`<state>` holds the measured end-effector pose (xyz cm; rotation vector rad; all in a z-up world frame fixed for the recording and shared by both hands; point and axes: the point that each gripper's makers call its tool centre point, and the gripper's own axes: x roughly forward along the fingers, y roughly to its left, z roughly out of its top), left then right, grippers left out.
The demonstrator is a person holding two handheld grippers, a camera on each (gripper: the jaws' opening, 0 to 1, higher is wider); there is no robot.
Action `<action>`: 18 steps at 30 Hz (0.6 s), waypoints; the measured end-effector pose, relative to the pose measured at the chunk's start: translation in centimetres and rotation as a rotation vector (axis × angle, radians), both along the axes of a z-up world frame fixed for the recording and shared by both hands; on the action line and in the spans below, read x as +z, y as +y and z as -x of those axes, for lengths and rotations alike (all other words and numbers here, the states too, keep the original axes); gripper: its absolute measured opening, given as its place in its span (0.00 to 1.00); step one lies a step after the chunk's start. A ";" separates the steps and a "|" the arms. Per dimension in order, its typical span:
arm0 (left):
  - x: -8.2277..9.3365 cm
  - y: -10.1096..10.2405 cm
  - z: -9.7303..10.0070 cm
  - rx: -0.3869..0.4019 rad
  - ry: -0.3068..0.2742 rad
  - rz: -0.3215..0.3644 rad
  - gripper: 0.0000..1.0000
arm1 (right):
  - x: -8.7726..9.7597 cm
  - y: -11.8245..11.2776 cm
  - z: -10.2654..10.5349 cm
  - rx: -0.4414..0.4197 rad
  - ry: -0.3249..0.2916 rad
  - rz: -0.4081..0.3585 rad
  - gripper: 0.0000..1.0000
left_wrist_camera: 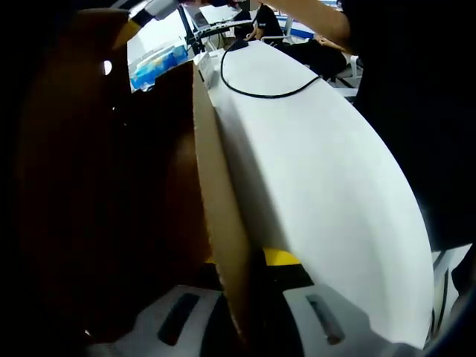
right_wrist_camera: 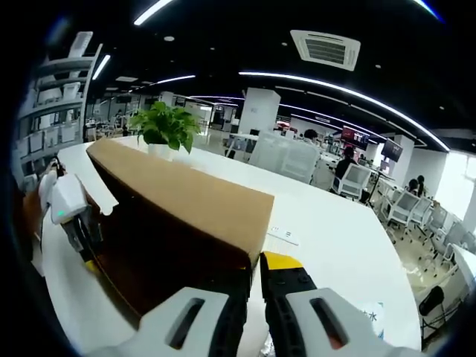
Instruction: Operate the shoe box by opening the lid, removing the specified soft item, and placing it in the target area until the item is outside and the box remains undamaged.
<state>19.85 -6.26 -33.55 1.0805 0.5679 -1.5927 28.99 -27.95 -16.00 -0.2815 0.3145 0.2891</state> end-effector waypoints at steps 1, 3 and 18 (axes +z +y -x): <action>0.0 0.0 0.0 -0.001 -0.001 -0.001 0.07 | 0.0 0.0 0.0 -0.001 0.000 0.000 0.03; 0.0 0.0 0.1 -0.005 -0.010 -0.002 0.07 | -0.2 0.0 0.0 -0.006 0.002 0.000 0.03; 3.0 -1.0 -0.7 0.022 -0.181 0.031 0.30 | -0.5 -0.1 0.3 -0.022 0.012 -0.001 0.03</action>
